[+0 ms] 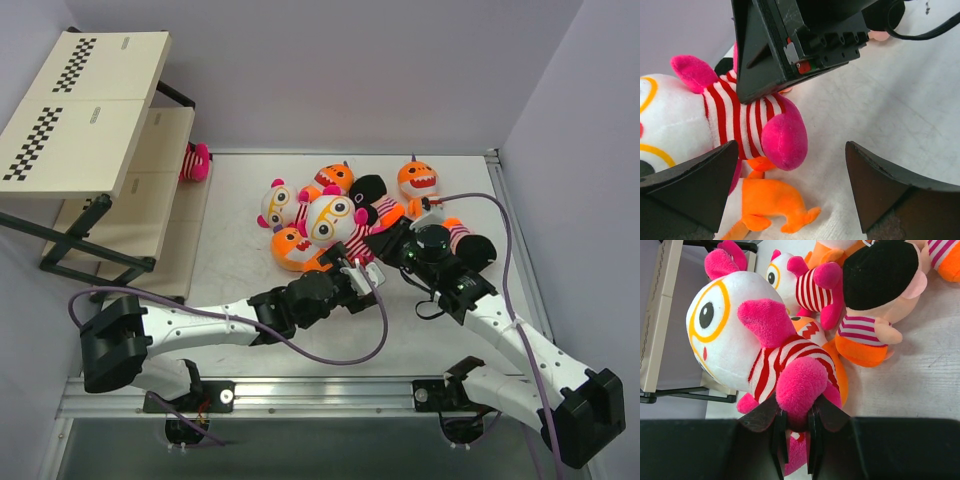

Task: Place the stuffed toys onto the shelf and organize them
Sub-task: Pass the stuffed toy from the right arm to the left

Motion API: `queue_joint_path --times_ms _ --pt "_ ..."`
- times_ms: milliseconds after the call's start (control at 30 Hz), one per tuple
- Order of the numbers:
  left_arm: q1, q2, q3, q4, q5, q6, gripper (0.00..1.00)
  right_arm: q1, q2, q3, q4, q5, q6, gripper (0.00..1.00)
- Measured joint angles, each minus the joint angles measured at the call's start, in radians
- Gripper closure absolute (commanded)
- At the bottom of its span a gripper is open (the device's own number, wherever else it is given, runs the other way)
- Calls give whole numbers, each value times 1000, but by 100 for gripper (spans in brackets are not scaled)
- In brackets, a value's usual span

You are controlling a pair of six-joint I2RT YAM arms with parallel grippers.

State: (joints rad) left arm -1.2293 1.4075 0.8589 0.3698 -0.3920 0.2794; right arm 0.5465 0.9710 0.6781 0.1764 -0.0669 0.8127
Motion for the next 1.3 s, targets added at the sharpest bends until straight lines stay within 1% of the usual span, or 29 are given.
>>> queue_joint_path --times_ms 133,200,367,400,500,533,600,633,767,833,867,967,1000,1067,1100,1167,1200,1233,1300 --pt "-1 18 0 35 -33 40 3 6 9 0 0 0 0 100" --pt "0 29 0 47 -48 51 0 10 9 1 0 0 0 100" --pt "-1 61 0 56 -60 74 0 12 9 3 0 0 0 100" --pt "-1 67 0 57 -61 77 7 11 9 3 0 0 0 100" --pt "-1 80 0 59 -65 81 11 12 10 3 -1 0 0 100" --pt "-1 84 0 59 -68 82 16 12 11 4 -1 0 0 100" --pt "-1 87 0 60 -69 82 22 13 14 5 -1 0 -2 100" --pt "-1 87 0 61 -71 82 29 14 16 5 -1 1 -2 100" --pt "-1 95 0 62 -76 79 40 25 24 5 -1 4 -2 100" --pt "0 96 0 62 -77 74 44 31 25 5 -1 9 -1 100" --pt "0 97 0 62 -79 72 49 35 25 5 -1 11 -1 100" --pt "0 97 0 65 -82 62 59 46 28 5 2 20 0 100" --pt "0 96 0 66 -83 59 68 49 31 5 4 23 1 100" --pt "0 96 0 69 -87 46 78 54 38 5 8 27 2 100" --pt "0 96 0 69 -89 43 89 57 41 5 10 31 2 100" --pt "1 96 -1 69 -94 37 97 64 43 5 14 37 2 100" --pt "0 96 -2 70 -96 37 97 65 43 5 16 37 2 100" --pt "0 96 -2 71 -98 37 98 65 43 5 17 38 2 98" --pt "0 96 -4 72 -101 37 98 65 43 5 17 39 2 88"
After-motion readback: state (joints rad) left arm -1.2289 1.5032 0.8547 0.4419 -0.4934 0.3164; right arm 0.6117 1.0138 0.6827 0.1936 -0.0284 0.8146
